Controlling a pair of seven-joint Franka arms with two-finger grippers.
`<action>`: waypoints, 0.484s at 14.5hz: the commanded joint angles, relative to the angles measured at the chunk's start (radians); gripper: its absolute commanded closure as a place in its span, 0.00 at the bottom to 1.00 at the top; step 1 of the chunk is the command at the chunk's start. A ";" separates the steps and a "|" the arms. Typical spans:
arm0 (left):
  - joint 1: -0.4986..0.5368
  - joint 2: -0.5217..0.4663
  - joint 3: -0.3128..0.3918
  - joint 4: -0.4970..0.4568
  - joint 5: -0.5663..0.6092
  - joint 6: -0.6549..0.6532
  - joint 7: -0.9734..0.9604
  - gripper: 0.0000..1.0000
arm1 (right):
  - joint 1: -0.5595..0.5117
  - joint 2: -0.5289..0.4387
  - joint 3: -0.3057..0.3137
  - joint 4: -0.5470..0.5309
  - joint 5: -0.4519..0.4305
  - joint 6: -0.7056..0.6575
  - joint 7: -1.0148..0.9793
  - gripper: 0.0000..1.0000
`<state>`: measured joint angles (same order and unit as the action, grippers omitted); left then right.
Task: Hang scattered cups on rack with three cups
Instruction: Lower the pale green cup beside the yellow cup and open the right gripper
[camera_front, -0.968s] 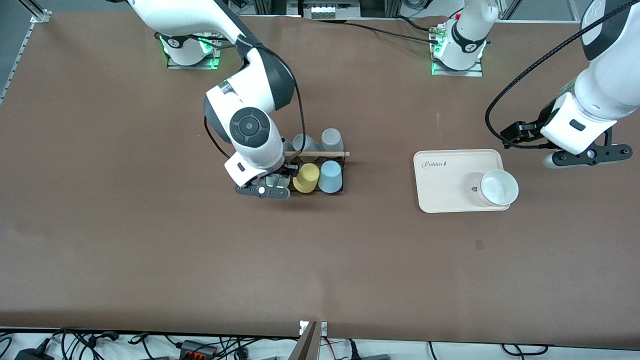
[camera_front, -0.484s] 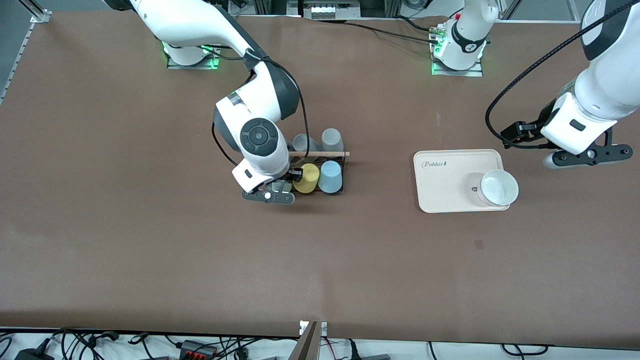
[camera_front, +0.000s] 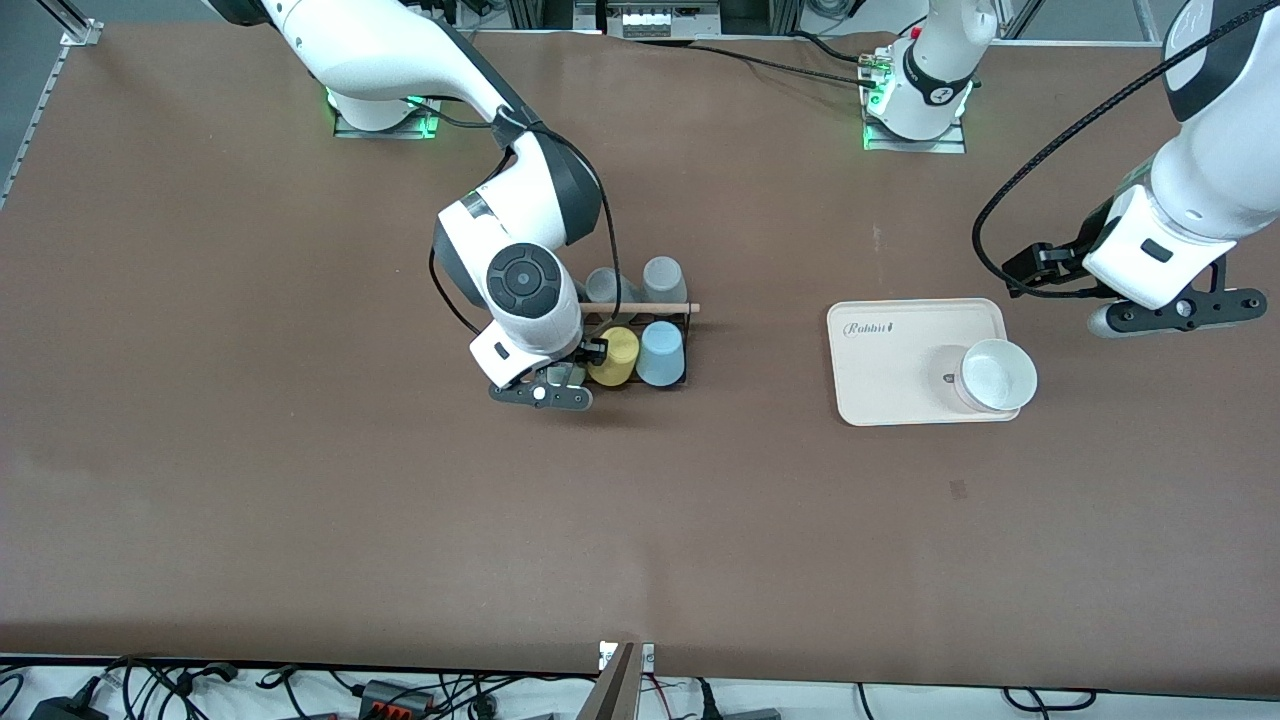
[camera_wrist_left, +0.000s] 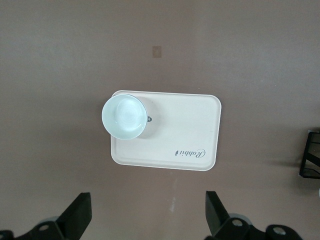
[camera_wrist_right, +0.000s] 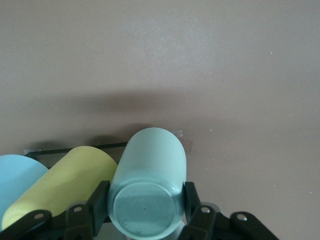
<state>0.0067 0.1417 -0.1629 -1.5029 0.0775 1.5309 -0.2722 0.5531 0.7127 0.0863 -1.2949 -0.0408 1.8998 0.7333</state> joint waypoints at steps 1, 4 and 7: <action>0.012 -0.007 -0.006 0.009 -0.005 -0.014 0.016 0.00 | 0.002 -0.013 -0.008 -0.017 -0.011 0.018 0.012 0.13; 0.012 -0.007 -0.006 0.009 -0.005 -0.014 0.016 0.00 | -0.005 -0.025 -0.014 0.014 -0.022 0.005 -0.021 0.00; 0.012 -0.007 -0.006 0.009 -0.005 -0.012 0.016 0.00 | -0.112 -0.123 -0.014 0.022 -0.014 -0.065 -0.147 0.00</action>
<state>0.0083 0.1417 -0.1629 -1.5028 0.0775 1.5309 -0.2722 0.5269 0.6719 0.0620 -1.2618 -0.0543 1.8988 0.6718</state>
